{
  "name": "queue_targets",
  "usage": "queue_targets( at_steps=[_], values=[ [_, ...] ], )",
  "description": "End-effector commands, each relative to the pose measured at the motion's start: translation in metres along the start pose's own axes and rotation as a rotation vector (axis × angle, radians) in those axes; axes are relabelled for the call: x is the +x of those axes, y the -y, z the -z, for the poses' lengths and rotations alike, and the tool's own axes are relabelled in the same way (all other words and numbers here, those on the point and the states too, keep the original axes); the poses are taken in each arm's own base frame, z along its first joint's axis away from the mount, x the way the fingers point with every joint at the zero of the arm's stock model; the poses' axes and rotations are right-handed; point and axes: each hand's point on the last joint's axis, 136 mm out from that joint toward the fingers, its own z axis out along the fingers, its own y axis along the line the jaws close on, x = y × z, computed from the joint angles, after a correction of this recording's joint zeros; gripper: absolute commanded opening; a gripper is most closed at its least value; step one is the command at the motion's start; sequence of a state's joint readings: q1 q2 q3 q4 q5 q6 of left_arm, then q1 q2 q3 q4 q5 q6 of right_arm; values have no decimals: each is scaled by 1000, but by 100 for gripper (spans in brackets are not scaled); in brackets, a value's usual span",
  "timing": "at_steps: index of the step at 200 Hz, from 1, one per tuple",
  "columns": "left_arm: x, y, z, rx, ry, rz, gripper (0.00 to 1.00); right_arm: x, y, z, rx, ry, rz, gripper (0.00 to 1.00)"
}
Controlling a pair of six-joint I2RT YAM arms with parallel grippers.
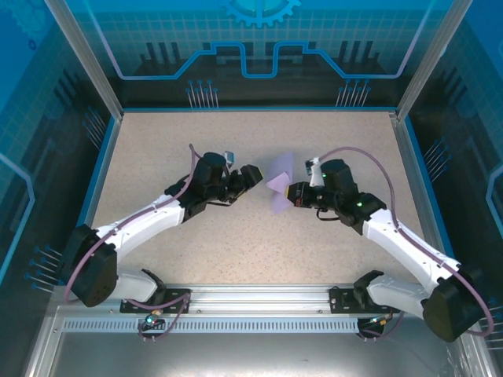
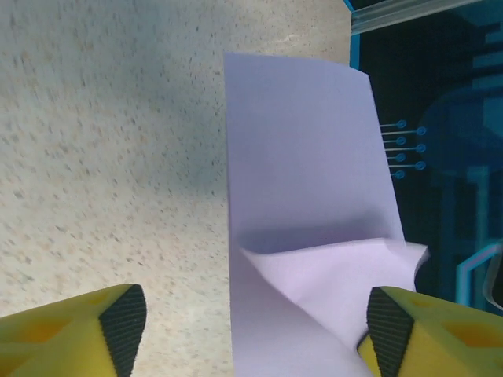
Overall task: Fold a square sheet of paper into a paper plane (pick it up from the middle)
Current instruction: Turn over the paper at the center of the table.
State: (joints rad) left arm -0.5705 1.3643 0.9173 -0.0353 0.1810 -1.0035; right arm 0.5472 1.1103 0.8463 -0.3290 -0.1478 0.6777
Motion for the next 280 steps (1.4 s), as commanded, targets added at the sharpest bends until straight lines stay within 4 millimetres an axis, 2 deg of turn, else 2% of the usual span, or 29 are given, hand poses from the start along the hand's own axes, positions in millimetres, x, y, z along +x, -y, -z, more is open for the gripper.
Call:
queue_targets(
  at_steps=[1, 22, 52, 78, 96, 139, 164, 179, 204, 229, 249, 280],
  values=[
    [-8, -2, 20, -67, -26, -107, 83, 16, 57, 20, 485, -103, 377, 0],
    [-21, -6, 31, -91, -22, -119, 86, 9, 64, 22, 697, -91, 526, 0],
    [-38, -22, 51, -138, 8, -111, 87, 8, 48, 16, 897, -59, 740, 0],
    [-50, -37, 65, -151, 31, -86, 87, 22, 38, -6, 1016, -102, 897, 0],
    [-54, -48, 70, -149, 25, -54, 87, 42, 36, -29, 1031, -162, 962, 0],
    [-55, -60, 75, -156, 9, -46, 87, 98, 22, -82, 982, -306, 1067, 1],
    [-53, -63, 74, -156, -13, -45, 87, 130, 17, -107, 905, -416, 1048, 12],
    [-50, -67, 74, -164, -24, -40, 87, 145, 9, -118, 823, -437, 1012, 14],
    [-46, -75, 76, -172, -26, -28, 87, 156, -2, -127, 721, -436, 973, 21],
    [-43, -79, 73, -176, -43, -22, 87, 160, -12, -131, 623, -426, 933, 36],
    [-40, -83, 71, -177, -54, -18, 87, 157, -23, -127, 520, -404, 880, 47],
    [-32, -85, 62, -144, -96, 5, 86, 142, -38, -108, 316, -363, 754, 57]
  ],
)
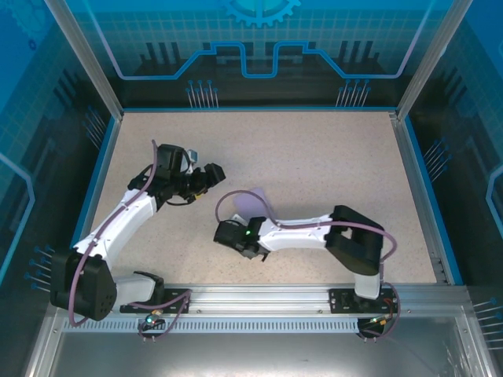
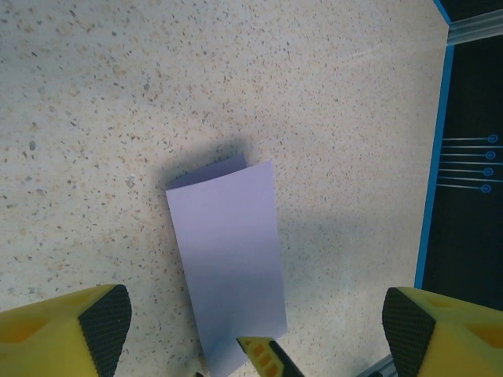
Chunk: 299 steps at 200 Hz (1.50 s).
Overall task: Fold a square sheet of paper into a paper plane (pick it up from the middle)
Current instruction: Turn over the paper at the center of the table.
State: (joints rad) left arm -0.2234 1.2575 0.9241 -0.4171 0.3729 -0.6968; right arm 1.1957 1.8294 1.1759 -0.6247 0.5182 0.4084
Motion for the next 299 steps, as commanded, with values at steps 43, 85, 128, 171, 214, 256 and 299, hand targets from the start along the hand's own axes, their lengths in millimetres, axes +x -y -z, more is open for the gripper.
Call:
queue_targets(
  at_steps=[43, 85, 128, 171, 214, 256, 299],
  values=[
    [38, 1, -35, 51, -147, -18, 79, -20, 38, 48, -474, 221, -343, 61],
    [61, 5, -74, -9, -197, -99, 61, 0, 72, 24, -609, 152, -573, 56],
    [76, 0, -110, -102, -245, -205, 42, 15, 88, 6, -661, 99, -706, 56],
    [81, -17, -129, -215, -281, -272, 36, 35, 93, -12, -659, 17, -785, 56],
    [86, -35, -139, -282, -311, -294, 33, 42, 85, -22, -695, -29, -814, 54],
    [90, -41, -146, -292, -337, -301, 33, 45, 79, -25, -725, -50, -821, 50],
    [91, -44, -149, -299, -348, -303, 33, 38, 70, -17, -791, -39, -828, 35]
  ],
)
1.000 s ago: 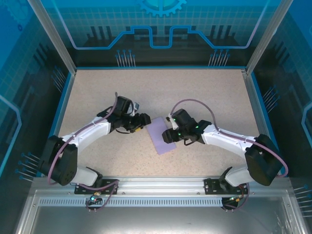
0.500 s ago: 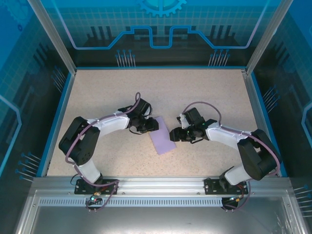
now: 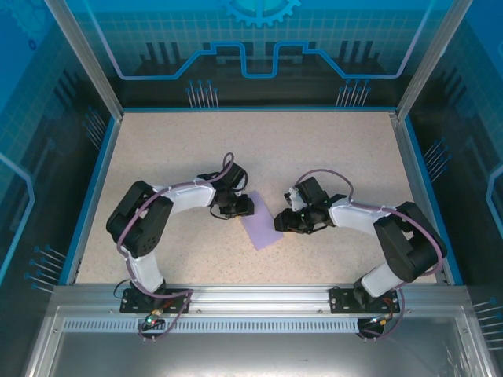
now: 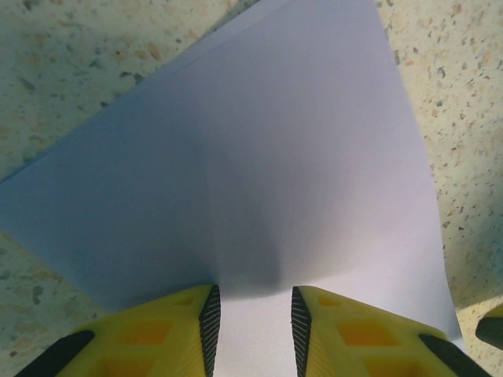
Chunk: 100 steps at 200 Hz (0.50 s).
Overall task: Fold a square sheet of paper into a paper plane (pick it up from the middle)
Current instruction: Turn over the paper at the center of the table, then third fold the triangle at the center of the table.
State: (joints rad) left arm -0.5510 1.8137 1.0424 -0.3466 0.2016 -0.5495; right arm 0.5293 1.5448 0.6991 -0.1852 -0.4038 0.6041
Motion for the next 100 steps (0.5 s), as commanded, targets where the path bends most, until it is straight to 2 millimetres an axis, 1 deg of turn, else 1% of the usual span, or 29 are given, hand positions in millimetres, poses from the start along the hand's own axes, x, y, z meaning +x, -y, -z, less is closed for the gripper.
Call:
queue_targets(
  at_steps=[1, 21, 32, 63, 78, 100],
  values=[
    [-1, 1, -1, -18, -10, -27, 33, 4, -8, -1, -57, -19, -12, 35],
    [-1, 2, -3, -16, -11, -30, 33, 10, -6, -4, -46, -45, -19, 34],
    [-2, 2, -4, -13, -13, -30, 33, 12, -3, -4, -28, -44, -23, 36],
    [-1, 2, -3, -12, -12, -33, 33, 13, 14, 1, 82, -28, -3, 42],
    [-1, 2, -3, -10, -11, -33, 33, 14, 15, -1, 77, -38, -2, 44],
    [-1, 3, -2, -3, -9, -31, 33, 16, 13, -9, 56, -58, -5, 44]
  ],
)
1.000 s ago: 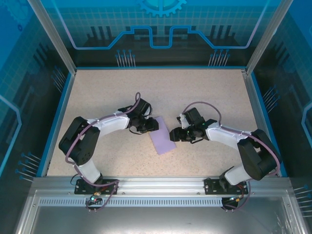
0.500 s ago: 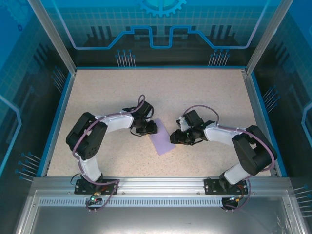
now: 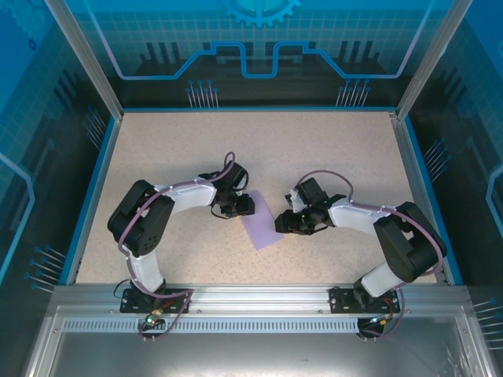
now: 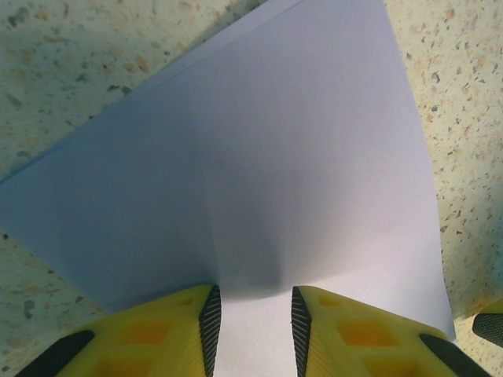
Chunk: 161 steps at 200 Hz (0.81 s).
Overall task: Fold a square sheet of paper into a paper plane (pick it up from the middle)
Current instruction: Third fold the triangle at the center of the table.
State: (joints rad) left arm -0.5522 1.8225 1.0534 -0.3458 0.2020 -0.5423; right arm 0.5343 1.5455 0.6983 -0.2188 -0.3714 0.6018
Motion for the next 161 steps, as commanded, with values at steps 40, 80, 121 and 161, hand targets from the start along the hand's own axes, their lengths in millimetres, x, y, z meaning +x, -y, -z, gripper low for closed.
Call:
queue_targets(
  at_steps=[40, 80, 121, 161],
  values=[
    [3, 1, -3, 2, -14, -19, 33, 10, -9, -14, -44, -66, 16, 45],
    [5, -1, -5, -3, -22, -19, 33, 10, -24, -11, -99, -69, 32, 44],
    [5, -2, -7, -3, -23, -22, 33, 12, -27, -6, -58, -68, 55, 44],
    [6, -3, -8, -6, -30, -29, 33, 16, -30, -8, -38, -80, 63, 44]
  ],
)
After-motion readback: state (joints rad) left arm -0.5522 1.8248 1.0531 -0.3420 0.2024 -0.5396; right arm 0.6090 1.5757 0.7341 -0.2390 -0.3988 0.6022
